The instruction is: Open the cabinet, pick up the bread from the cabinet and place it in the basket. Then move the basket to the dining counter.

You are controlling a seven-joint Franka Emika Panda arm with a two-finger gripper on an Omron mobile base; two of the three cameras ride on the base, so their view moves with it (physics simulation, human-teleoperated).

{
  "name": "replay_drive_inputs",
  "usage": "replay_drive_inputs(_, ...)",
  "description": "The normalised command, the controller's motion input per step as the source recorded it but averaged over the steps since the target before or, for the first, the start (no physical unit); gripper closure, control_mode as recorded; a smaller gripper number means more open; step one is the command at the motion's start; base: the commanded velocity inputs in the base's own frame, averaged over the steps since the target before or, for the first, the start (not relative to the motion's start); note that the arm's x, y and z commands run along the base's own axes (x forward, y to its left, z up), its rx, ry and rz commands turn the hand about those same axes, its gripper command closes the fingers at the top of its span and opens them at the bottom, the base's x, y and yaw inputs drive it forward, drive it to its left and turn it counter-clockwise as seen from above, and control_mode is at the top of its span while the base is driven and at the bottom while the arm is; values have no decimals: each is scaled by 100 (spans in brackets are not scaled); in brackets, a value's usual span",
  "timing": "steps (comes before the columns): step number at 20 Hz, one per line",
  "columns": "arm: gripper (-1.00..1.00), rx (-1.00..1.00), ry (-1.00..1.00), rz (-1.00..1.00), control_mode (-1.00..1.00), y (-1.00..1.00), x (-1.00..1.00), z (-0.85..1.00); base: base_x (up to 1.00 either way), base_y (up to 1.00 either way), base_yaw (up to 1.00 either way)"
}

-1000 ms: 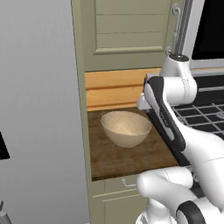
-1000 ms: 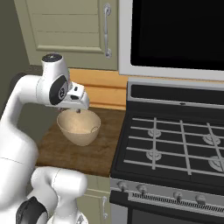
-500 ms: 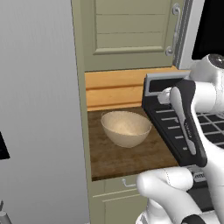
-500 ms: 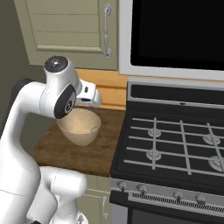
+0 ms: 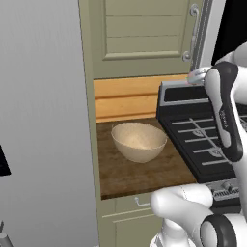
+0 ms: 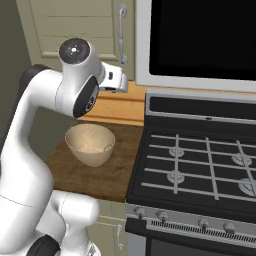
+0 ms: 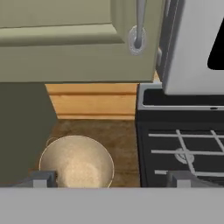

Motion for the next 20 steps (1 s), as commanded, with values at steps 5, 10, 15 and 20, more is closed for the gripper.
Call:
replay_drive_inputs(5, -100, 1, -20, 0, -100, 1, 42, 47, 0, 0, 0)
replay_drive_inputs(10, -100, 2, -5, -3, -100, 0, 8, 48, 0, 0, 0)
replay_drive_inputs(15, -100, 4, -13, -1, -100, 3, 11, 51, 0, 0, 0)
replay_drive_inputs(20, -100, 8, -1, 0, -100, 0, 20, 28, 0, 0, 0)
